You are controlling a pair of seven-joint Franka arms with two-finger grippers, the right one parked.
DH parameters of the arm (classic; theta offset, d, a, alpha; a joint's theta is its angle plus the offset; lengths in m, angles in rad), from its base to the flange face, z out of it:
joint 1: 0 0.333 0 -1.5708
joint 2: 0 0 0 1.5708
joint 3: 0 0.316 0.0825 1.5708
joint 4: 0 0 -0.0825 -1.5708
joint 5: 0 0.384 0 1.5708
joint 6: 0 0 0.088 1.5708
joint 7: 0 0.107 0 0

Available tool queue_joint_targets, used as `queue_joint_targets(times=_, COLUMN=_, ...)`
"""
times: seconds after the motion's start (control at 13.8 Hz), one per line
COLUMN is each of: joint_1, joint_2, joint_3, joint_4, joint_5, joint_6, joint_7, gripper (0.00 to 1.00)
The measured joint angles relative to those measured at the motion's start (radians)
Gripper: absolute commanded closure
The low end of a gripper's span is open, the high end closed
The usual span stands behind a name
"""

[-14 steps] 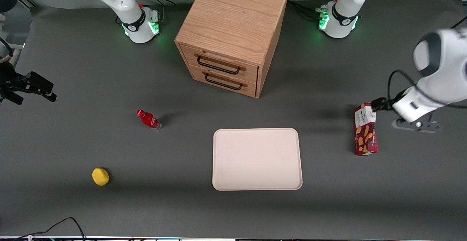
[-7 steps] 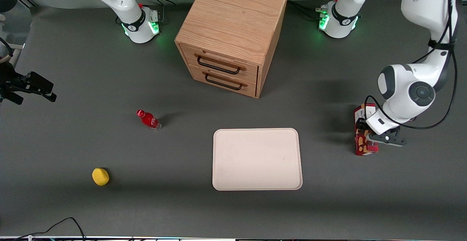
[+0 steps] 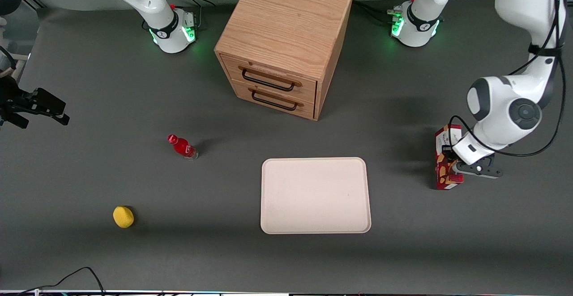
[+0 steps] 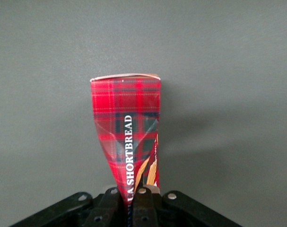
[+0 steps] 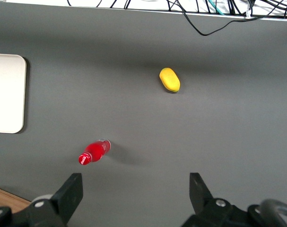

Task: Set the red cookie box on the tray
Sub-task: 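Close the left gripper on the shortbread box's end, then lift the box and carry it toward the cream tray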

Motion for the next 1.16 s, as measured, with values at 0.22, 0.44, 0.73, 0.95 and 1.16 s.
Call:
queue_joint_targets(times=0.22, joint_1=-0.001, joint_2=-0.083, joint_3=-0.01, joint_4=0.178, joint_5=-0.023, joint_6=-0.34, joint_7=-0.049, gripper=1.0)
queue_joint_targets(times=0.44, joint_1=-0.007, joint_2=-0.113, joint_3=-0.111, joint_4=0.415, joint_5=-0.027, joint_6=-0.592, joint_7=-0.255, gripper=1.0)
queue_joint_targets(times=0.73, joint_1=-0.025, joint_2=-0.005, joint_3=-0.34, joint_4=0.518, joint_5=0.003, joint_6=-0.518, joint_7=-0.593, gripper=1.0)
queue_joint_targets(times=0.95, joint_1=-0.044, joint_2=0.179, joint_3=-0.422, joint_4=0.527, joint_5=0.187, joint_6=-0.293, joint_7=-0.74, gripper=1.0)
queue_joint_targets(times=1.16, joint_1=-0.051, joint_2=0.365, joint_3=-0.43, joint_4=0.535, joint_5=0.387, joint_6=-0.095, joint_7=-0.85, gripper=0.01)
